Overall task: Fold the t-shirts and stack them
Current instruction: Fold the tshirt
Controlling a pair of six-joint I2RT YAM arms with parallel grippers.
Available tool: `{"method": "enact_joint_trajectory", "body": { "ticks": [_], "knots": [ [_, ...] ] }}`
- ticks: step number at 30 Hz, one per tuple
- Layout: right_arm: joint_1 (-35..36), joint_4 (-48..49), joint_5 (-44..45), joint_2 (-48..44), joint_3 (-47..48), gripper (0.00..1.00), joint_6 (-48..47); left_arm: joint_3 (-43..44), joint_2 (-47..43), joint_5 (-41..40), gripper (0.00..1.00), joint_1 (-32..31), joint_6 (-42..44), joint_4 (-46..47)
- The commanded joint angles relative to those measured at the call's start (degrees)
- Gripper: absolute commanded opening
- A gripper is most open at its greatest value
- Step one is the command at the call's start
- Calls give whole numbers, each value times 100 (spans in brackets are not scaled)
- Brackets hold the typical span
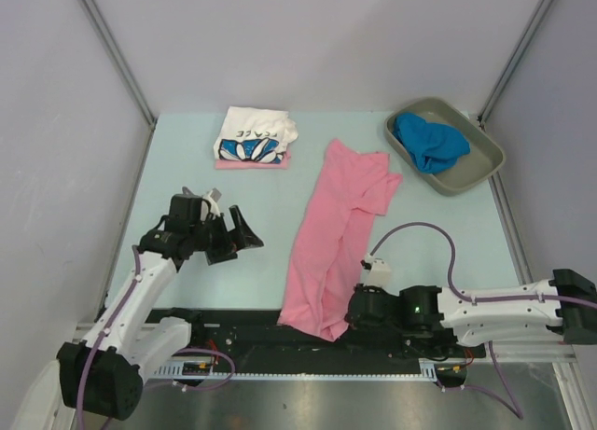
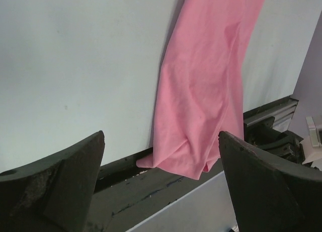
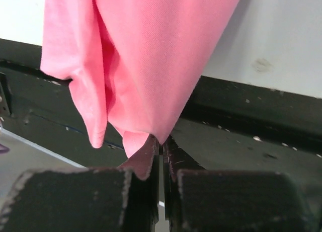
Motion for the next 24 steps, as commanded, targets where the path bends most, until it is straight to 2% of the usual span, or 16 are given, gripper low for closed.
{"method": "enact_joint_trajectory", "body": {
  "ticks": [1,2,4,5,7,8,11,14,15,18,19,21,22,24],
  "knots": [
    [151,-1258,305,-318,0,0,513,110,160,-207,100,-462,-425,447],
    [151,-1329,296,-336,8,2,479,145,196,-311,100,-550,-521,491],
    [151,-1479,392,-353,26,33,453,189,336,-409,100,-832,-583,606],
    [125,-1488,471,-345,43,62,418,224,406,-453,100,-928,-618,649],
    [73,-1444,690,-301,235,92,260,321,643,-497,100,-1113,-645,746],
    [20,-1400,744,-283,359,99,-2,365,749,-488,100,-1166,-645,773],
    [-366,-1330,937,-108,912,100,-712,846,1153,-541,100,-1394,-584,861],
    [-1252,-1172,929,-37,1317,100,-1416,1548,1767,-646,100,-1623,-391,826],
    [-1873,-980,816,-54,1370,100,-1924,1760,2004,-620,100,-1702,-320,765],
    [-3018,-471,395,-142,1379,100,-2822,2639,2971,-673,100,-1755,-48,467],
    [-3822,-346,297,-134,1379,100,-2982,2833,3191,-647,100,-1755,-4,448],
    [-4582,22,-140,23,1388,100,-3229,3387,3911,-655,100,-1755,50,378],
    [-5247,146,-335,94,1371,100,-3352,3571,4175,-612,100,-1755,76,404],
    [-5849,592,-764,435,1336,100,-3423,4151,4895,-524,100,-1755,129,299]
  ]
}}
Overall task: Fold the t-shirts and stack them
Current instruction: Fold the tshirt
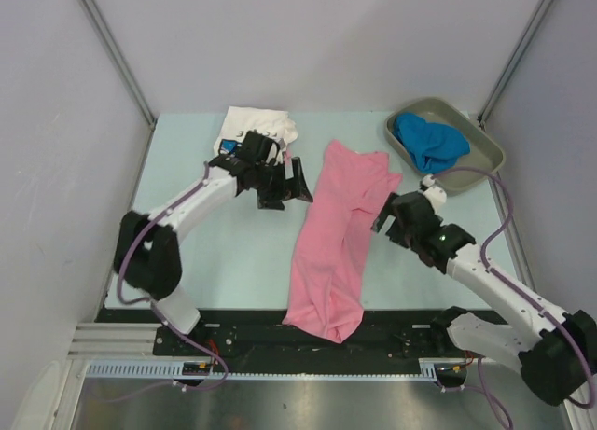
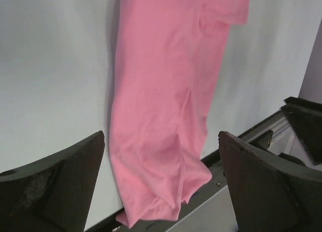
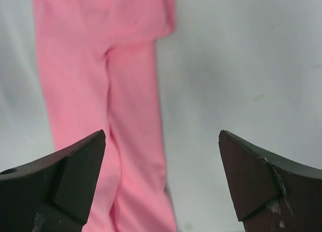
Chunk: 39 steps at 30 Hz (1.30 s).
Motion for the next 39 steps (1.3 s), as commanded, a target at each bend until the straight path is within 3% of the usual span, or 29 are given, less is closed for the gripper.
{"method": "enact_joint_trajectory", "body": {
  "ticks": [1,5,14,23,33,39],
  "knots": [
    [-1333,1003,-907,527,61,100,-835,985,1149,86,100,-35,297,-239],
    [-2045,1829,-1470,1335,52,100,-792,2047,2063,157,100,-35,463,-327],
    [-2503,3621,-1927,2829,61,100,-731,4016,3900,8,98,-26,798,-898],
    [-2925,4195,-2286,3840,342,99,-651,5503,5061,-230,98,-18,833,-1478],
    [-2856,4494,-2841,4957,896,90,-493,5250,5404,95,96,17,544,-978],
    [-2689,4635,-3017,5318,1063,73,-405,4864,5422,455,78,17,271,-328]
  ]
}}
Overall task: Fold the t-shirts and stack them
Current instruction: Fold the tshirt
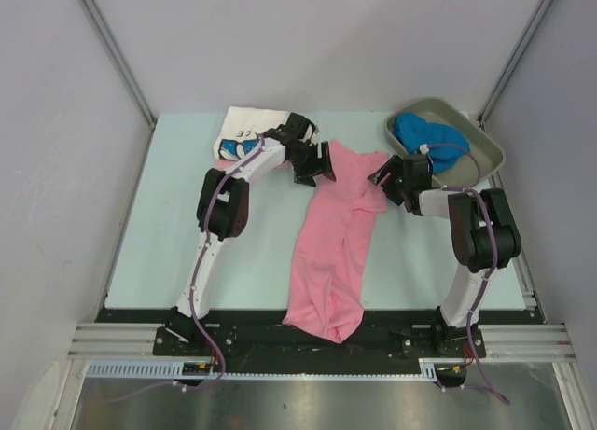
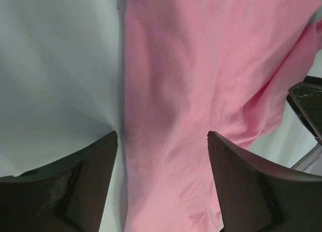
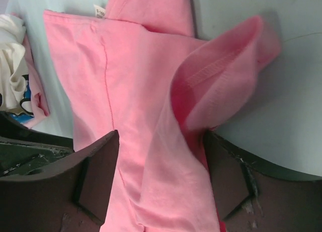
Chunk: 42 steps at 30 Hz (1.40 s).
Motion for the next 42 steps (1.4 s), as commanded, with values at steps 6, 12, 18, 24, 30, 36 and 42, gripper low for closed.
{"method": "enact_joint_trajectory", "body": {
  "ticks": [6,12,18,24,30,36,42],
  "knots": [
    [241,-423,-305,589,119,50,102,-699,174,413,54,-7,-386,960],
    [329,-423,-332,747,181,24,120,-769,165,395,35,-7,-412,1066],
    [355,-607,-340,1054,585,0,93,-848,69,343,30,99,-438,1250],
    [338,-739,-402,1423,1384,0,41,-568,112,501,31,476,-658,1514],
    [267,-740,-455,1897,2262,0,146,-453,59,527,32,837,-799,1944],
    [241,-959,-499,2434,3168,0,199,-49,314,659,35,1074,-1070,2208],
    [258,-1363,-499,3049,4372,0,85,758,841,922,37,1162,-1396,2543]
  ]
}}
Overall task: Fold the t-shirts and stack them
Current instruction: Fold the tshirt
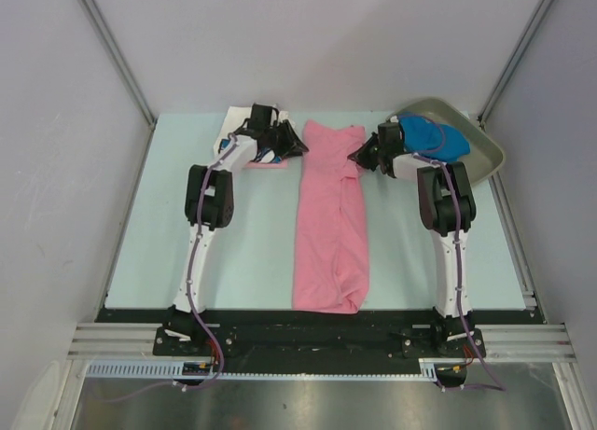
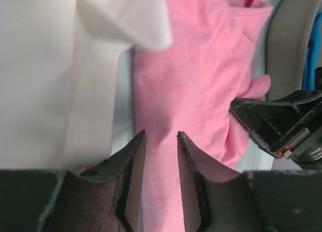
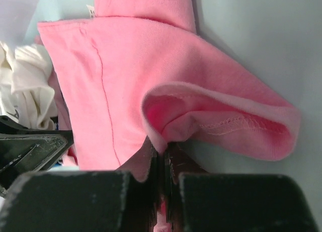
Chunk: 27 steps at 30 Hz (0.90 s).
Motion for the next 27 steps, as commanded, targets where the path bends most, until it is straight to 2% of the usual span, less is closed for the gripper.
{"method": "enact_joint_trajectory", "body": {
  "ticks": [1,8,9,10,12,13,14,16,17,20,24,27],
  "knots": [
    [-32,-439,199,486,891,0,-167,888,494,300,37,21,-371,389],
    [-59,-772,226,1031,1867,0,-193,925,548,502,38,118,-644,873],
    [-50,-721,190,1032,1877,0,-176,890,522,502,39,118,-609,890],
    [-41,-669,181,1005,1834,5,-184,768,443,502,45,118,-592,908],
    [-15,-468,330,778,1642,43,-255,566,101,450,54,127,-495,891],
    [20,-414,583,672,1562,88,-429,278,-48,275,70,118,-451,812],
    [47,-378,733,523,1483,99,-509,127,-215,169,78,136,-399,794],
    [56,-238,997,136,1245,100,-702,-303,-813,-207,97,136,-232,715],
    [64,-255,1094,13,1192,100,-747,-384,-1015,-288,100,136,-179,671],
    [3,-483,1401,-505,990,100,-983,-420,-1604,-569,100,118,32,22],
    [64,-1701,2201,-1313,710,100,-1476,-797,-2412,-982,100,-75,365,-970],
    [240,-2361,3062,-2148,-54,100,-1748,-1805,-3273,-975,100,-312,419,-1088]
  ]
}}
